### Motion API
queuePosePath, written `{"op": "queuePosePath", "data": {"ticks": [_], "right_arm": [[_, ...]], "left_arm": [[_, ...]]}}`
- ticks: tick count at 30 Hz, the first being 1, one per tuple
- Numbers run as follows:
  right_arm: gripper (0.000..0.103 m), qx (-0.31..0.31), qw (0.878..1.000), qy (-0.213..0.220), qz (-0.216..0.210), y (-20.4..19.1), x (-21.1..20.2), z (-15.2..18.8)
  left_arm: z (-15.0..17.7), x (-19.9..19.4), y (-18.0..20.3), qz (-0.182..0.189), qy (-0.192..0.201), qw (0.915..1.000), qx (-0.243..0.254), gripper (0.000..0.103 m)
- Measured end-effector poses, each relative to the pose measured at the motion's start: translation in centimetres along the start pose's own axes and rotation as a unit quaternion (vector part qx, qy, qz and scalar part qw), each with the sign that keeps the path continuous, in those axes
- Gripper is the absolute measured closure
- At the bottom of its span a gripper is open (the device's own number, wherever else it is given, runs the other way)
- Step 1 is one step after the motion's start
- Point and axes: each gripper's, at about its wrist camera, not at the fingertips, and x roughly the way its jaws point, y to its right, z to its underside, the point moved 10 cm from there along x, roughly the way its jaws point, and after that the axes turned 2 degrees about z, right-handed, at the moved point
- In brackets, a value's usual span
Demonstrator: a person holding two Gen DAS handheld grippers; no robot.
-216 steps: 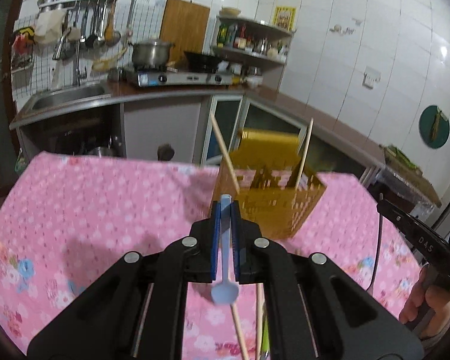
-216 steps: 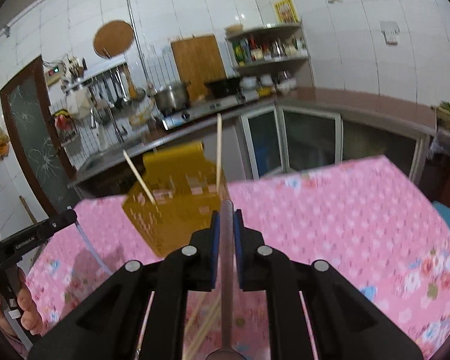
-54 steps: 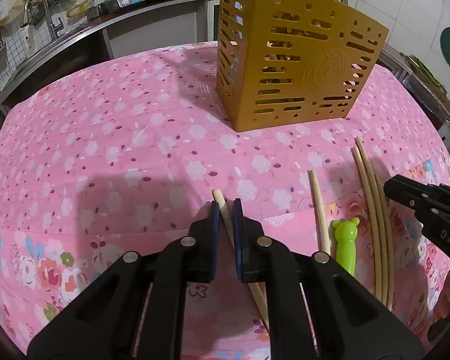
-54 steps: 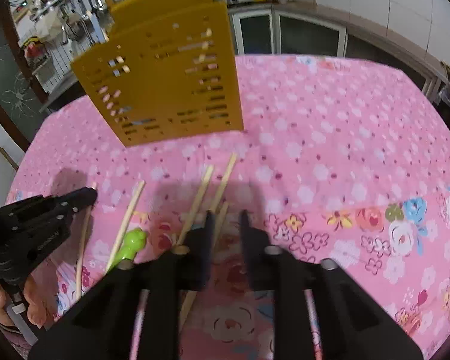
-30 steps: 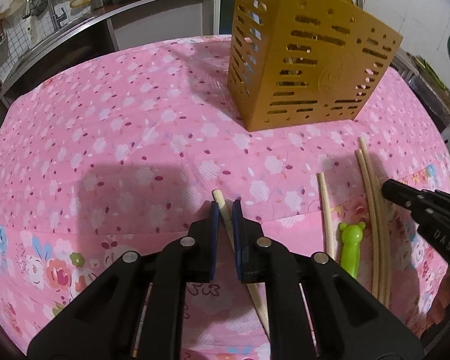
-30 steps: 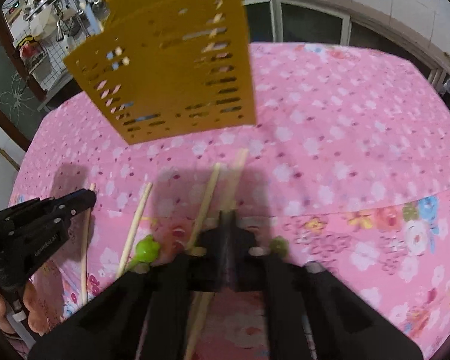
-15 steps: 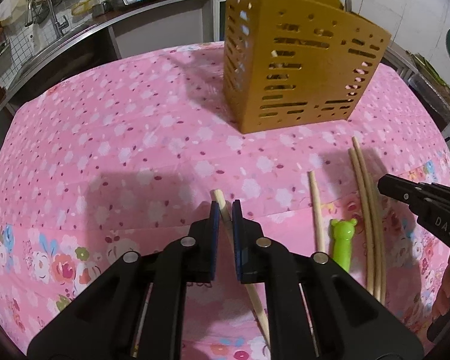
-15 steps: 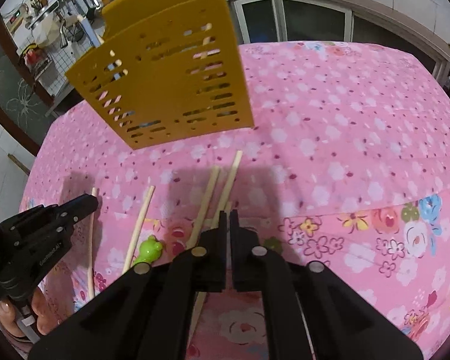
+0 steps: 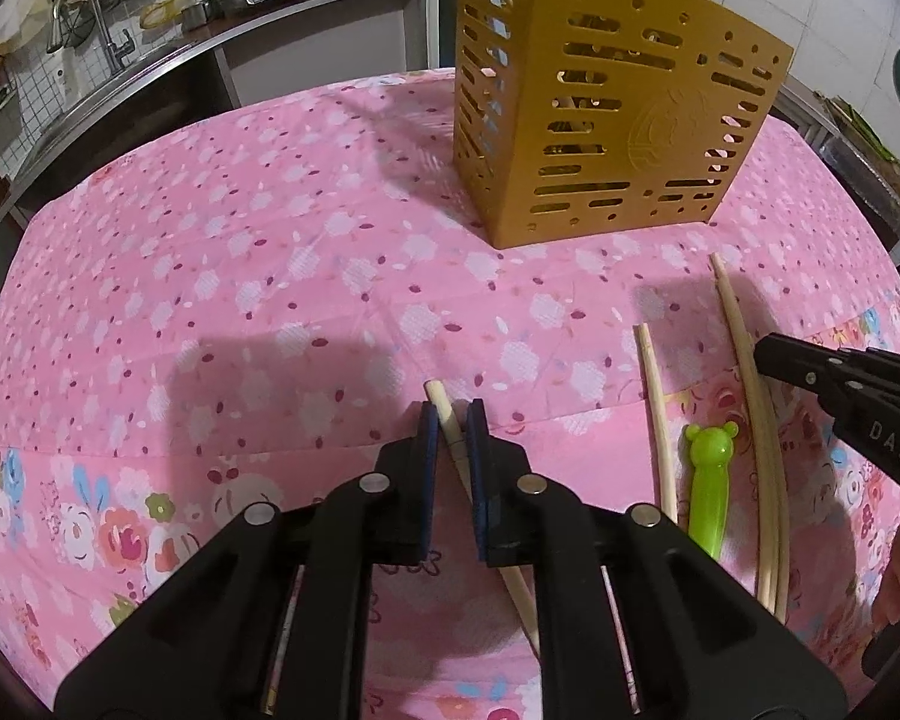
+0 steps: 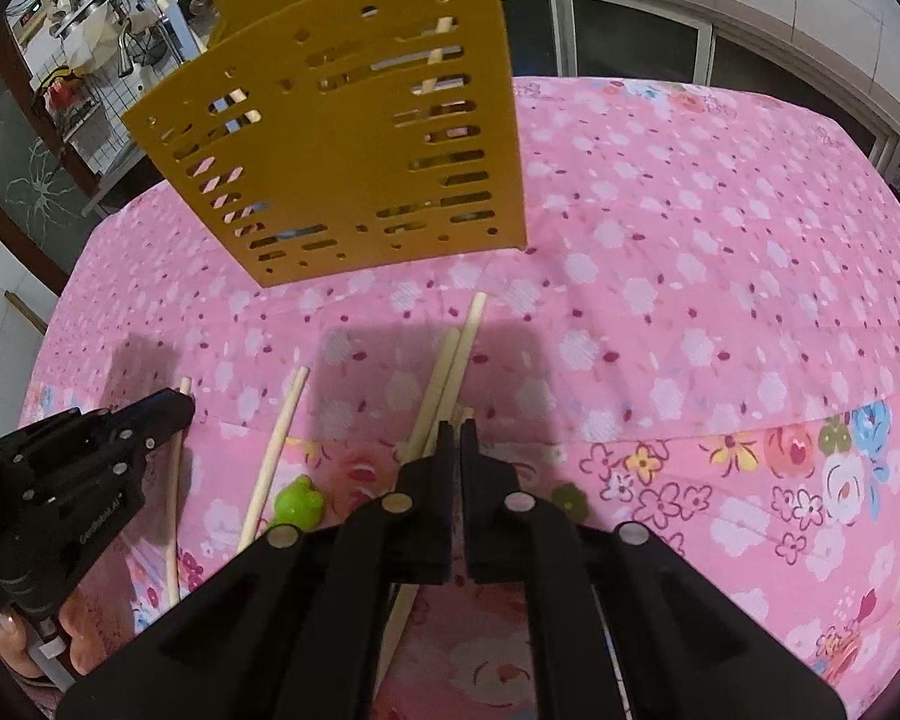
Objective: Organize utensils
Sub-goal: 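Close the left tool on a wooden chopstick while the right tool closes on another, then lift both held chopsticks and carry them over the yellow holder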
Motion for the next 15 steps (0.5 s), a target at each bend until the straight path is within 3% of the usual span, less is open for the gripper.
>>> {"op": "queuePosePath", "data": {"ticks": [2,15], "right_arm": [[0.09,-0.009,1.0,-0.001,0.004,-0.22,0.27,0.03],[0.095,-0.003,1.0,0.003,0.019,-0.39,0.26,-0.46]], "left_arm": [[-0.03,0.03,0.01,0.002,0.0,1.0,0.001,0.093],[-0.36,0.31,0.04,0.0,0.001,1.0,-0.004,0.094]]}}
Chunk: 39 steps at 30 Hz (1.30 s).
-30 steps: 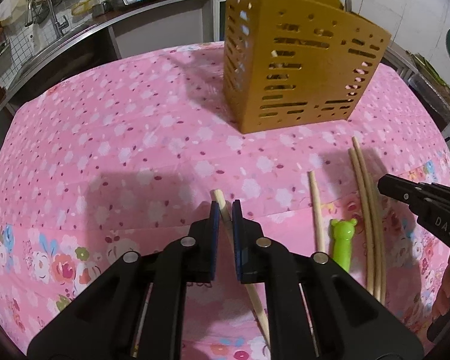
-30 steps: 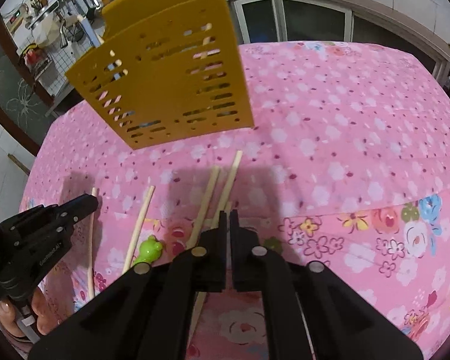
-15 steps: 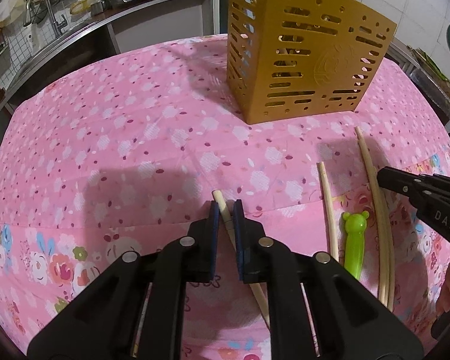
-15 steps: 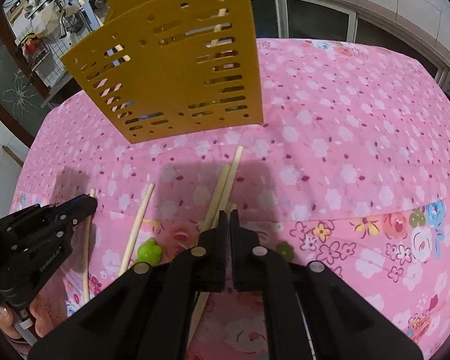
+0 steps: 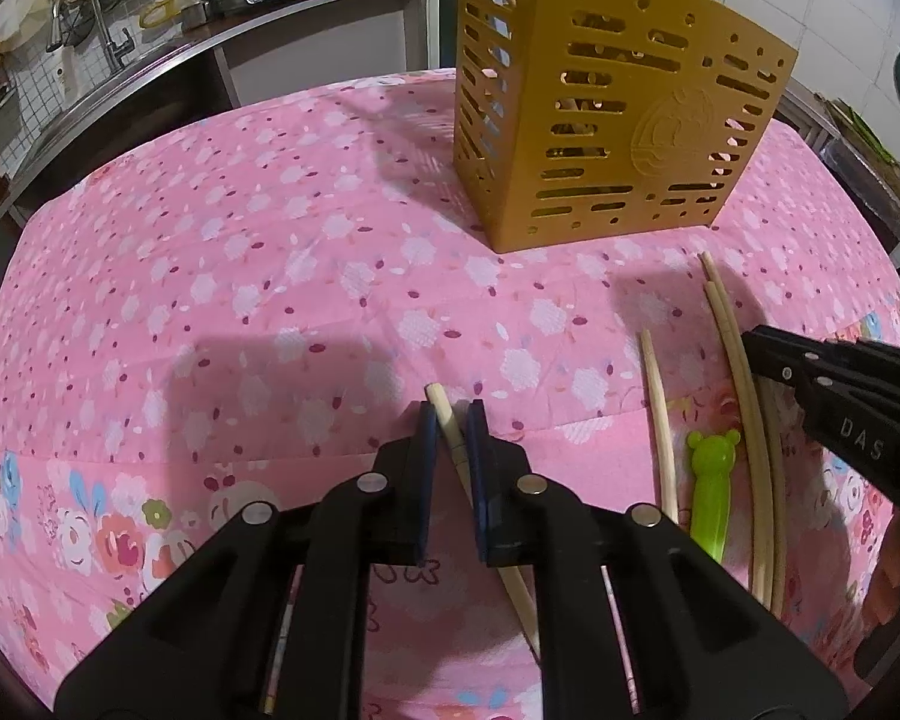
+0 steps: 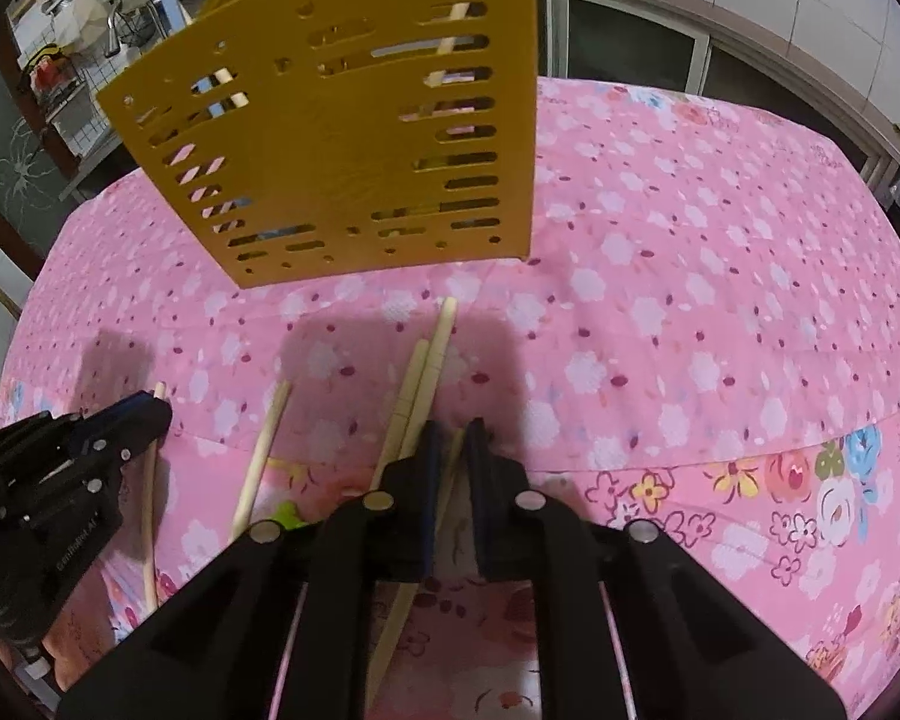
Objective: Organize utensils
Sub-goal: 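Lift both held chopsticks and carry them over the yellow holder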
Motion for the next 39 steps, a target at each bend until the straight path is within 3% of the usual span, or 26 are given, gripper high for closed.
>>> {"op": "queuePosePath", "data": {"ticks": [14,26,39], "right_arm": [[0.098,0.027,0.998,0.051,-0.03,3.1,-3.4,-1.9],[0.098,0.027,0.987,0.15,-0.046,3.6,-9.9,-3.7],[0.098,0.031,0.977,0.207,-0.046,4.7,-14.0,-4.2]], "left_arm": [[-1.3,-2.2,0.7,0.021,0.031,0.9992,-0.015,0.095],[-3.2,-8.8,1.4,0.031,0.117,0.9926,-0.005,0.096],[-3.7,-13.5,1.1,0.038,0.178,0.9832,0.003,0.096]]}}
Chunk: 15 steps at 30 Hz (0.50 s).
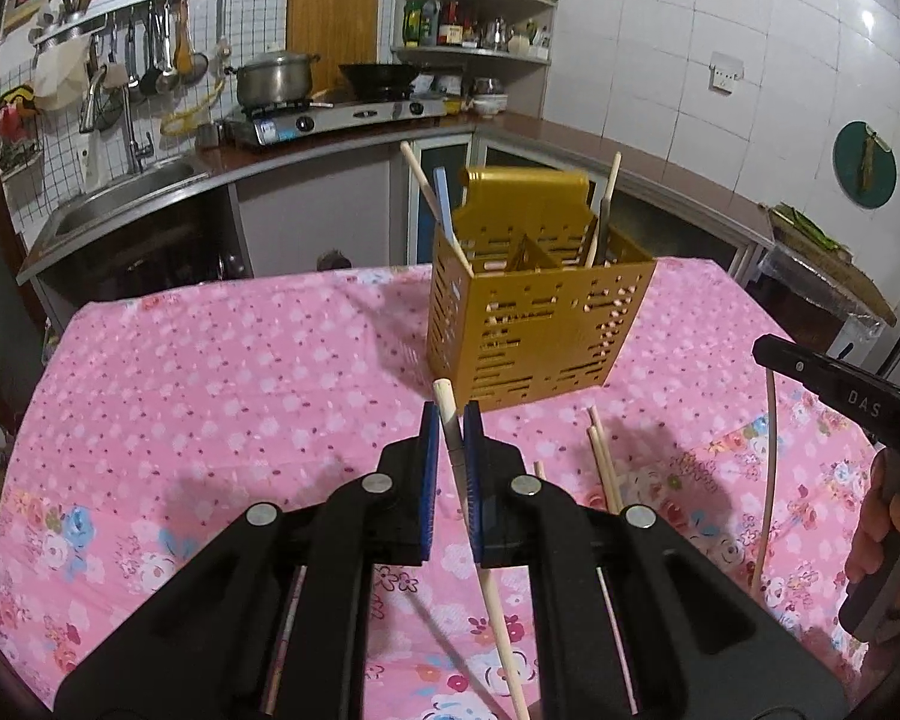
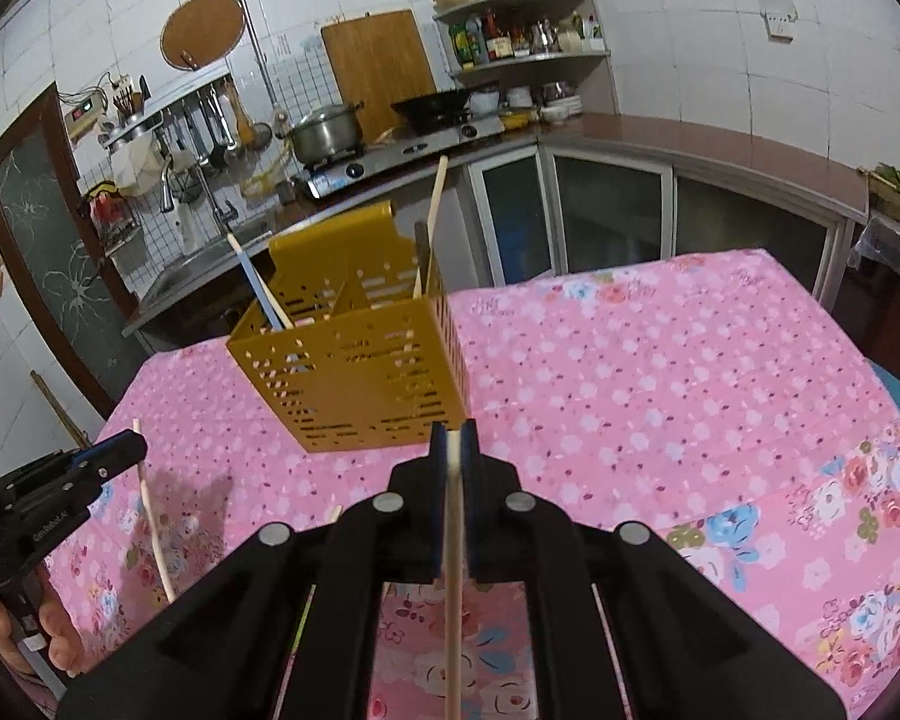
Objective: Organize utensils
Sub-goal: 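Lift both held chopsticks and carry them over the yellow holder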
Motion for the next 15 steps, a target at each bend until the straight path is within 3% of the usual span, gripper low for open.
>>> {"op": "queuePosePath", "data": {"ticks": [15], "right_arm": [[0.098,-0.01,0.999,0.047,-0.006,-0.5,-2.8,-2.2]], "left_arm": [[-2.8,-4.0,-1.0,0.002,0.05,0.9986,-0.015,0.097]]}}
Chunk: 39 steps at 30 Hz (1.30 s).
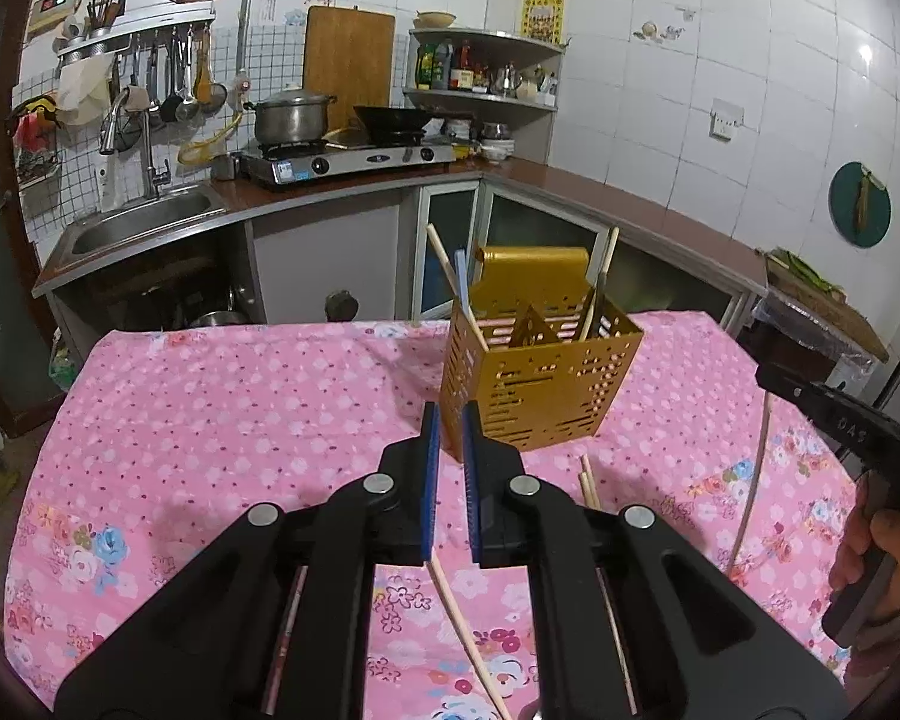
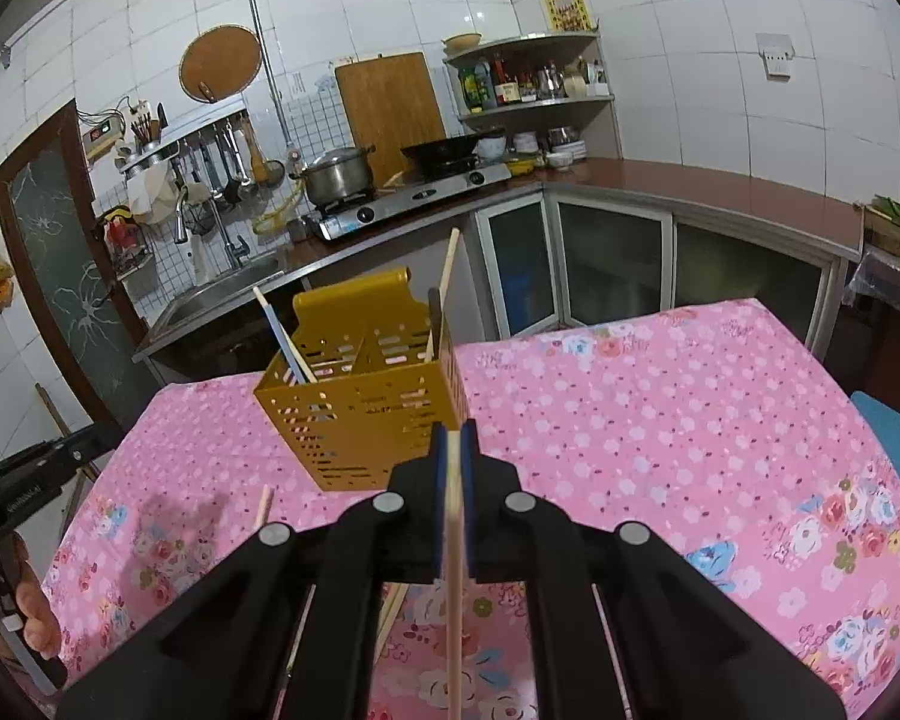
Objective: Organize utensils
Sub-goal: 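Lift both held chopsticks and carry them over the yellow holder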
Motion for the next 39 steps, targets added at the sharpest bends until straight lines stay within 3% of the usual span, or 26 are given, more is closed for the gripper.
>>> {"op": "queuePosePath", "data": {"ticks": [2,8,12,16,24,27,30,33,39], "right_arm": [[0.098,-0.002,1.0,-0.002,-0.001,-0.1,0.1,0.0],[0.098,-0.002,1.0,-0.013,0.004,0.4,1.2,0.7],[0.098,0.006,1.0,-0.027,0.002,1.0,2.5,0.8],[0.098,0.006,0.999,-0.046,0.008,1.5,4.3,1.2],[0.098,0.02,0.996,-0.089,0.016,3.3,8.2,3.1],[0.098,0.02,0.995,-0.101,0.019,3.6,9.2,3.9],[0.098,0.022,0.994,-0.109,0.02,3.7,9.8,4.4],[0.098,0.02,0.994,-0.108,0.019,3.6,9.8,4.2],[0.098,0.02,0.996,-0.084,0.01,3.1,8.1,2.4]], "left_arm": [[0.1,0.1,-0.1,-0.003,-0.006,1.0,0.001,0.097],[3.0,4.6,-1.6,-0.006,-0.093,0.9951,-0.033,0.097],[5.7,8.0,-2.5,-0.018,-0.141,0.9888,-0.046,0.097],[7.6,11.2,-3.1,-0.024,-0.184,0.9807,-0.061,0.088],[9.8,15.8,-3.9,-0.047,-0.241,0.9669,-0.071,0.086],[9.9,16.7,-3.8,-0.05,-0.247,0.9653,-0.066,0.087],[9.6,17.3,-4.1,-0.052,-0.255,0.963,-0.071,0.097],[9.3,17.5,-4.3,-0.044,-0.255,0.9625,-0.082,0.098],[6.3,13.8,-3.5,-0.028,-0.188,0.9788,-0.075,0.098]]}}
